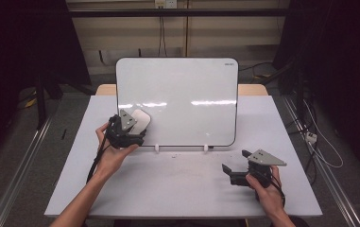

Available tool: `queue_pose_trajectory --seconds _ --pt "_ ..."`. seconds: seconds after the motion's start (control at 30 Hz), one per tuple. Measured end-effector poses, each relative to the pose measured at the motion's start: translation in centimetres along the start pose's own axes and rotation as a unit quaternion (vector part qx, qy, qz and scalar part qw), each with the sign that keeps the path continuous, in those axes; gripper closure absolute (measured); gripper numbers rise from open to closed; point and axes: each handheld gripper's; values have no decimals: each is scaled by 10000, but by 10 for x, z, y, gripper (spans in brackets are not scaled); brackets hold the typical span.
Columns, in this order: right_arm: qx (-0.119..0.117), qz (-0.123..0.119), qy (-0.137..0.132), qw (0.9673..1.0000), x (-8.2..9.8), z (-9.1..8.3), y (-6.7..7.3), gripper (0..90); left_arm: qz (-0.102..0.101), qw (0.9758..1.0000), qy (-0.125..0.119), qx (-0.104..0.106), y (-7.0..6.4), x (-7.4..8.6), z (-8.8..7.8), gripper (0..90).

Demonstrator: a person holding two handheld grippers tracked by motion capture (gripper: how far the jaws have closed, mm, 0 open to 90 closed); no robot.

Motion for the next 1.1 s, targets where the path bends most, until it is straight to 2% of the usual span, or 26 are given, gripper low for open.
queue_pose_trajectory --seconds 0.07,0.13,0.23,0.37,0.5,0.57,0.6,0.7,0.77,0.83,0.87,0.9,0.93,0.97,1.03,1.1 --pt "-3 3 -2 10000 0 0 0 59 -218 9996 -42 181 3 1 -2 142" --pt "4 13 1 10000 -1 0 1 59 -198 9997 -24 165 4 2 -4 124" --pt "9 11 11 10000 -1 0 2 59 -350 9990 -80 281 6 2 -7 79" --pt "33 -14 -9 10000 -1 -1 2 59 -542 9978 -192 332 8 2 -13 68" --pt "53 10 -1 10000 -1 -2 2 59 -740 9954 -217 573 9 3 -21 61" --pt "45 -9 3 10000 0 -1 2 59 -855 9930 -244 782 10 4 -25 48" --pt "44 -2 10 10000 0 -1 2 59 -885 9923 -255 824 10 4 -27 48" --pt "47 11 5 10000 -1 -1 3 59 -831 9936 -317 702 7 4 -34 51" --pt "45 6 -6 10000 -1 -2 3 59 -714 9949 -230 678 4 5 -39 51" --pt "62 18 -17 10000 -1 -3 2 59 -690 9949 -367 642 1 11 -44 51" --pt "71 27 -9 10000 0 -3 2 59 -644 9947 -396 696 -1 15 -45 49" --pt "86 39 -17 10000 0 -4 1 59 -612 9947 -370 745 -3 19 -46 42" --pt "98 43 -20 9999 0 -4 1 59 -584 9953 -345 696 -5 24 -46 40" --pt "103 57 -18 9999 0 -4 0 59 -589 9958 -302 631 -7 28 -47 41" --pt "102 54 -19 9999 0 -4 0 59 -733 9946 -311 662 -8 35 -48 45" --pt "89 43 -14 10000 0 -3 1 59 -792 9939 -339 689 -10 41 -51 47"
Point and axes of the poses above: each handheld gripper's, and its own axes: z roughly forward along the jaws, x roughly out of its underside, y roughly to its left, and after that the axes turned 14 degrees about x, right-handed
